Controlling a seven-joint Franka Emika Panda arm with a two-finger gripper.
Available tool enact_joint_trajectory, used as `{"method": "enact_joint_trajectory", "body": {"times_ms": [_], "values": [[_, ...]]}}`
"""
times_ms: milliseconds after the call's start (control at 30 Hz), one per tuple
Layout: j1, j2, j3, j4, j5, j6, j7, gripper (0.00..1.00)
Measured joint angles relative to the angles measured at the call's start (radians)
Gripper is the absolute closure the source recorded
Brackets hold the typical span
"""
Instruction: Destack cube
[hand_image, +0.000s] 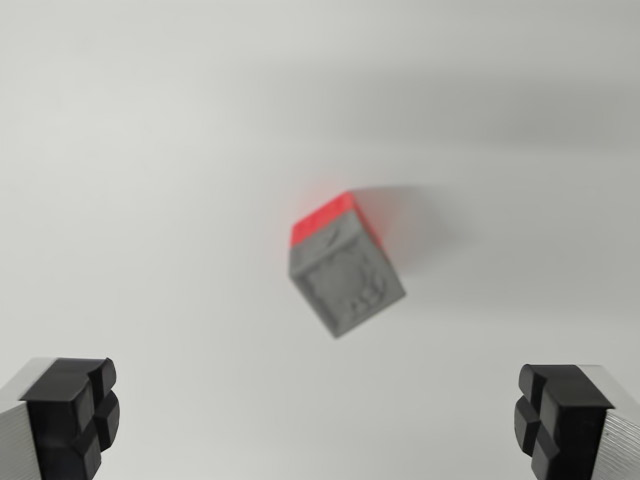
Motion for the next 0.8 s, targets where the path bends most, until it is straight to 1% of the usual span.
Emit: {"method": "enact_joint_trajectory", "body": {"times_ms": [533,800], "values": [[0.000,0.000,0.000,-0.003,0.000,0.001,-0.005,0.00],[-0.002,0.001,0.000,-0.024,0.000,0.024,-0.042,0.00]]}}
